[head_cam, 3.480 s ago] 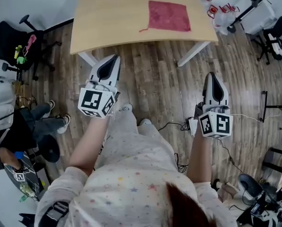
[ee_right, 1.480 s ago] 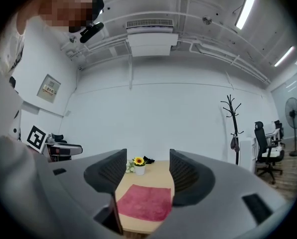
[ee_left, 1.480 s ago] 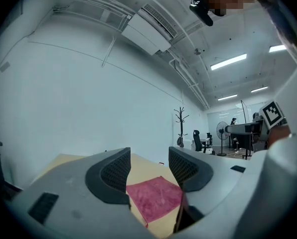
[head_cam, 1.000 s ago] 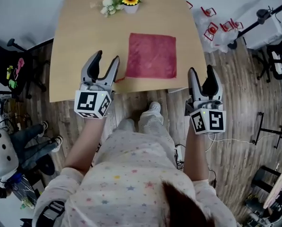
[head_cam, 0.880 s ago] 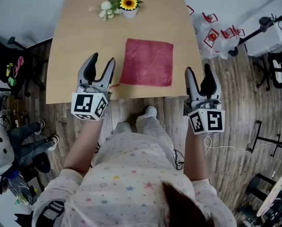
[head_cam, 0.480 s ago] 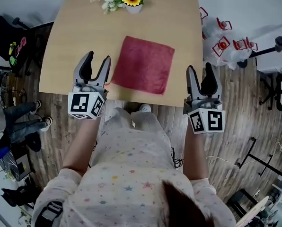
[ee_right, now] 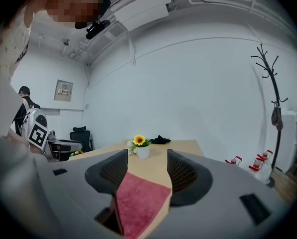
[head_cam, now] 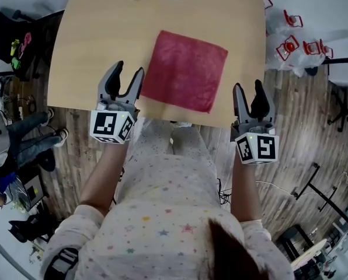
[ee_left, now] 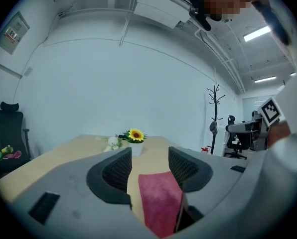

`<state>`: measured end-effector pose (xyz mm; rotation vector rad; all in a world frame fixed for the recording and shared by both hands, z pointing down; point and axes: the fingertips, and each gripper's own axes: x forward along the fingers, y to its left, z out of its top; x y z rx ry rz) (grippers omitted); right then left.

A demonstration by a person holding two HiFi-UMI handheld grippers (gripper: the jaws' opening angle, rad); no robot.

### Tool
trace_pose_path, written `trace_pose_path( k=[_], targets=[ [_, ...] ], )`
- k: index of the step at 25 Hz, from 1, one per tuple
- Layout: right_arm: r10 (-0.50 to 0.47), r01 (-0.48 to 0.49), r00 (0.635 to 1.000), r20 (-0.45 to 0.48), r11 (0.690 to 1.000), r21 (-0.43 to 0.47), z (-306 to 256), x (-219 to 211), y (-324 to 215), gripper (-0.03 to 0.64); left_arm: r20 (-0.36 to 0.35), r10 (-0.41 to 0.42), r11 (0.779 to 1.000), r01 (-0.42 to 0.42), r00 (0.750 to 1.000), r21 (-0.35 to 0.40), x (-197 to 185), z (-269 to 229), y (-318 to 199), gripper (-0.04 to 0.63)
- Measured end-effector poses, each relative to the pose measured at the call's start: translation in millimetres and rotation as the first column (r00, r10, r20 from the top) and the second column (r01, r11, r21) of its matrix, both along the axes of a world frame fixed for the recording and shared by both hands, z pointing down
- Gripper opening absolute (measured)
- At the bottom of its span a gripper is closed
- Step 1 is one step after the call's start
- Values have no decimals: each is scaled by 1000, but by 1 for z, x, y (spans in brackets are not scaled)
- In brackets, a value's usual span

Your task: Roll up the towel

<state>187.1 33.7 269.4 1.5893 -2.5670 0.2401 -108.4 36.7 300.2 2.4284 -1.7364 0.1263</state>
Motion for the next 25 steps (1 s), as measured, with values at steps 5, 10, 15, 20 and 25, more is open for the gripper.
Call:
trace_pose_path(
  k=[5,10,15,20,25],
  targets=[
    [-11,0,995,-103,994,-106,54,-9,10,230,6,50,997,-49,999,-54,-1,32,-1,216],
    [-44,10,990,-131,969,-246,110,-22,30,222,19,95,987,-92,995,-135,-9,71,5,216],
    [-47,2,991,-123,940,-341,147,-32,47,218,26,139,971,-131,990,-200,-13,100,16,210],
    [-46,-4,992,-115,917,-398,170,-38,58,215,29,167,953,-154,986,-261,-10,126,23,210],
    [-71,6,989,-131,895,-445,188,-41,69,212,46,188,936,-165,981,-311,-7,145,29,210]
  ],
)
